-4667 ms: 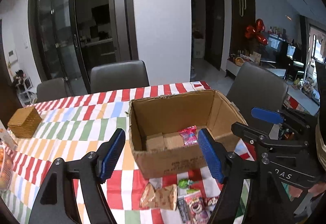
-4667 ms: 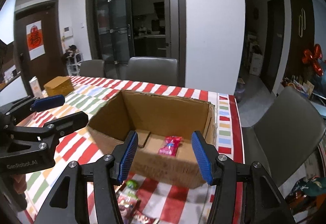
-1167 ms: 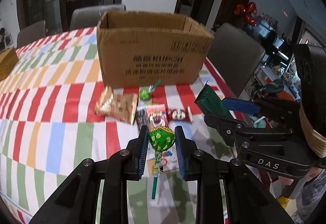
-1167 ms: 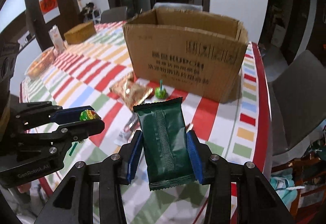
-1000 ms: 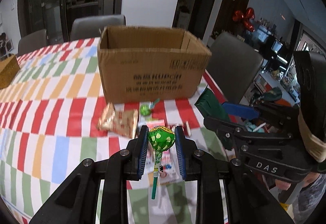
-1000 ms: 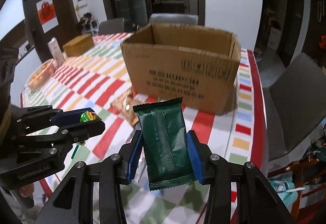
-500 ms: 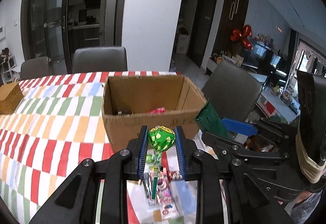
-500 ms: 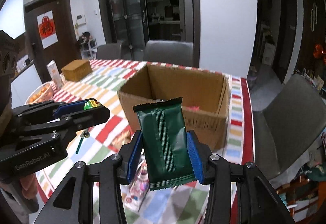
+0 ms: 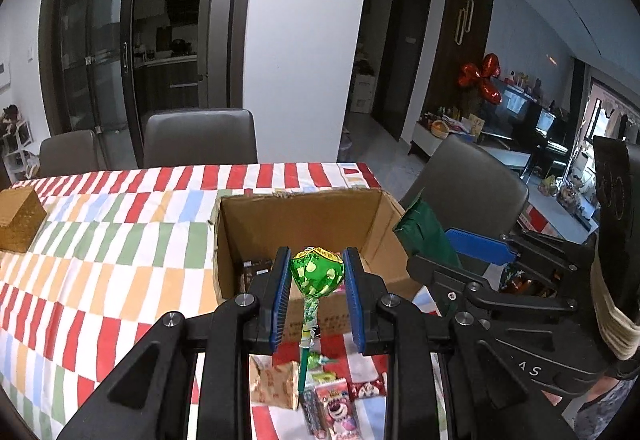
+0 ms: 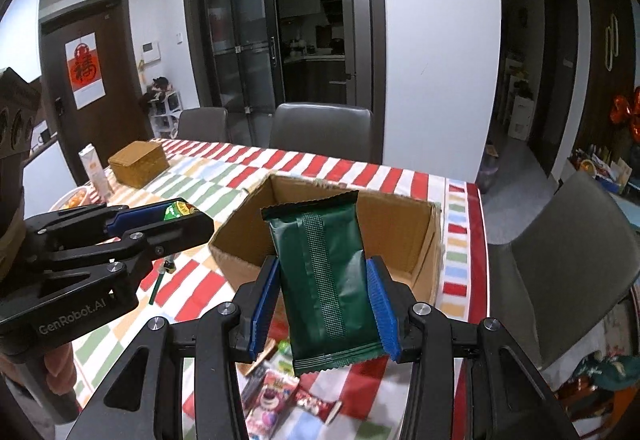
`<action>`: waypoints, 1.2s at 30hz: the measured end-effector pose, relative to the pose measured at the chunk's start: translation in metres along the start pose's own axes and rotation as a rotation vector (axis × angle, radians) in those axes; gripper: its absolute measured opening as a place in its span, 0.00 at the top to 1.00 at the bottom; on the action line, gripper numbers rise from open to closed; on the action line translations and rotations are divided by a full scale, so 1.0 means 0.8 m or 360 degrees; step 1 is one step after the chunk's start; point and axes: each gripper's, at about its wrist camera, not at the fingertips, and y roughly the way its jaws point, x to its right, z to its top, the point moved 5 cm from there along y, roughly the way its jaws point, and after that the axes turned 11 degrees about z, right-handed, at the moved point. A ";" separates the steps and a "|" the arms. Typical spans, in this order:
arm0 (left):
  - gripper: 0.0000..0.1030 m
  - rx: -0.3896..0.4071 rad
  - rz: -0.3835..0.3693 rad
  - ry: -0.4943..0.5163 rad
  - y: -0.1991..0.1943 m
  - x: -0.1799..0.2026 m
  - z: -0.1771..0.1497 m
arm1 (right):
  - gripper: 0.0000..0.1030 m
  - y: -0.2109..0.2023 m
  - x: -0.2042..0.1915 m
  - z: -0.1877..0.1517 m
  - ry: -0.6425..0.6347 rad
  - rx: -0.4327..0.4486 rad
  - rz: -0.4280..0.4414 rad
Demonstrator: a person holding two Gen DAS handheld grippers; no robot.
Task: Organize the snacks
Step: 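Carry the green packet and lollipop over the box and open both tools to drop them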
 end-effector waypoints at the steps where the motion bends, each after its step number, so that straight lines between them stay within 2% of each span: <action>1: 0.75 -0.0005 -0.0001 -0.0002 0.005 -0.001 0.004 | 0.56 0.003 0.003 0.003 0.0003 -0.0004 -0.0006; 10: 0.75 -0.0063 0.0040 -0.0009 0.049 -0.009 0.024 | 0.56 0.038 0.023 0.028 0.0003 -0.0057 -0.0056; 23: 0.74 -0.0188 0.0034 -0.0029 0.112 -0.015 0.039 | 0.56 0.089 0.048 0.030 0.0054 -0.0151 -0.0103; 24: 0.71 -0.0195 0.0055 -0.0028 0.116 -0.017 0.039 | 0.56 0.092 0.049 0.030 0.0061 -0.0156 -0.0109; 26: 0.60 -0.0192 0.0126 -0.0026 0.114 -0.021 0.037 | 0.55 0.094 0.052 0.030 0.0064 -0.0151 -0.0128; 27: 0.57 -0.0181 0.0141 -0.0025 0.112 -0.022 0.036 | 0.48 0.094 0.051 0.031 0.0056 -0.0149 -0.0145; 28: 0.56 -0.0173 0.0152 -0.0015 0.108 -0.023 0.033 | 0.45 0.092 0.048 0.030 0.0039 -0.0150 -0.0168; 36: 0.54 -0.0106 0.0224 0.0027 0.057 -0.028 0.004 | 0.45 0.058 0.030 0.015 -0.0060 -0.0078 -0.0175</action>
